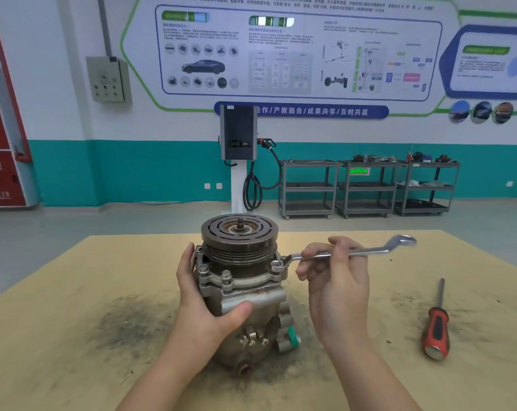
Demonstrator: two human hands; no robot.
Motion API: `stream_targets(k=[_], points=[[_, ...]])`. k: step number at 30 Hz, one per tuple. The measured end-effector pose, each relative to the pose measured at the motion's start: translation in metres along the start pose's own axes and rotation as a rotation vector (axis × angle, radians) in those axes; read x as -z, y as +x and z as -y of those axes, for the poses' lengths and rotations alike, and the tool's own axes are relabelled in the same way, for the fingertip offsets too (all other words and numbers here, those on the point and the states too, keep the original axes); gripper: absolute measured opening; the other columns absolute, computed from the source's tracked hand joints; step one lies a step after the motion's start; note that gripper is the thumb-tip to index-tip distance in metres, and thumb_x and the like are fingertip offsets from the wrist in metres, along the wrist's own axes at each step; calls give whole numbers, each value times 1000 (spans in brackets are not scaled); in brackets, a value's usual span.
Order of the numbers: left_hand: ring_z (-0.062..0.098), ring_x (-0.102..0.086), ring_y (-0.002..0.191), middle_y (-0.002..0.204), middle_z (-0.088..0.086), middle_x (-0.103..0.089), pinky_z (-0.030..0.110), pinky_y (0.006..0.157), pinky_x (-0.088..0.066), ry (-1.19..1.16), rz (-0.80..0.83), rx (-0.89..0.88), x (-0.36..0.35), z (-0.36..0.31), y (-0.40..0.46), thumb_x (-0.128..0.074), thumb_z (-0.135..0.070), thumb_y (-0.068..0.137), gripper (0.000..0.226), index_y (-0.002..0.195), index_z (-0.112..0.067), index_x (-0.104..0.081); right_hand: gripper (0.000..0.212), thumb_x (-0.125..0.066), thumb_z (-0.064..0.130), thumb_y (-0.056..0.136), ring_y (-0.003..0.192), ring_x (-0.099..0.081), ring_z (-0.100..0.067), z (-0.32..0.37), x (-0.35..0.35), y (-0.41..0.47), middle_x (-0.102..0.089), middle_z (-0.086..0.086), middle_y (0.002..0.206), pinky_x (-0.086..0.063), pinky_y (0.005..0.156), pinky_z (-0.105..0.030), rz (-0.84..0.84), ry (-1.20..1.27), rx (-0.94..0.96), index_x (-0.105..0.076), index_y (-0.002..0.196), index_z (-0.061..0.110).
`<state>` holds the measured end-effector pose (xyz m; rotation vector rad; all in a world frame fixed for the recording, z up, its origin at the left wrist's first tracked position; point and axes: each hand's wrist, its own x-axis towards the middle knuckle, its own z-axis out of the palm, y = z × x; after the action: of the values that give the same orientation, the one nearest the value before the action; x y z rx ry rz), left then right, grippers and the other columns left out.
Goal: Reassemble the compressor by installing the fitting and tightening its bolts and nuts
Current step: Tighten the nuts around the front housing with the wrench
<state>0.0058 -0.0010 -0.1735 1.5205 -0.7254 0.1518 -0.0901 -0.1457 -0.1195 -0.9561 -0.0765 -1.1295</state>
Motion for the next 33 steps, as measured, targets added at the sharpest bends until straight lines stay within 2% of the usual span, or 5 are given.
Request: stream_targets(k=[8,10,14,26,33], points=[[10,-41,138,152,-8,-37,34,115,-35,-201,67,32,0,2,7,-78,-85,28,147,151,-40,-10,10,-78,9,81,79,-62,-17,-21,-7,-34,-67,-2,88,-51,71,-28,519,-747,797,-69,86,8],[11,-35,142,155,-12,-34,37,118,-29,-252,48,57,-1,5,11,-76,-88,18,155,151,-32,-18,10,-79,7,79,81,-62,-18,-19,-10,-34,-67,-2,90,-52,73,-29,541,-788,801,-71,85,6],[-17,-48,118,121,-52,-41,8,96,-40,-14,26,27,-2,5,1,-83,-57,46,112,124,-79,-6,22,-47,32,100,82,-62,-7,-2,-10,-28,-64,6,92,-51,73,-19,426,-569,633,-62,95,16],[-18,-43,118,132,-41,-32,8,92,-31,-5,22,23,0,-4,-1,-78,-60,46,108,120,-81,-1,23,-31,11,104,46,-50,-18,6,6,13,-60,-8,63,-45,45,-24,2,158,-287,-52,96,5],[-23,-44,116,117,-60,-34,3,86,-35,-14,22,-20,-1,-1,1,-78,-56,47,108,121,-81,-3,18,-42,36,102,59,-59,-17,-13,-1,-18,-65,1,78,-49,59,-24,152,-266,439,-56,94,27]])
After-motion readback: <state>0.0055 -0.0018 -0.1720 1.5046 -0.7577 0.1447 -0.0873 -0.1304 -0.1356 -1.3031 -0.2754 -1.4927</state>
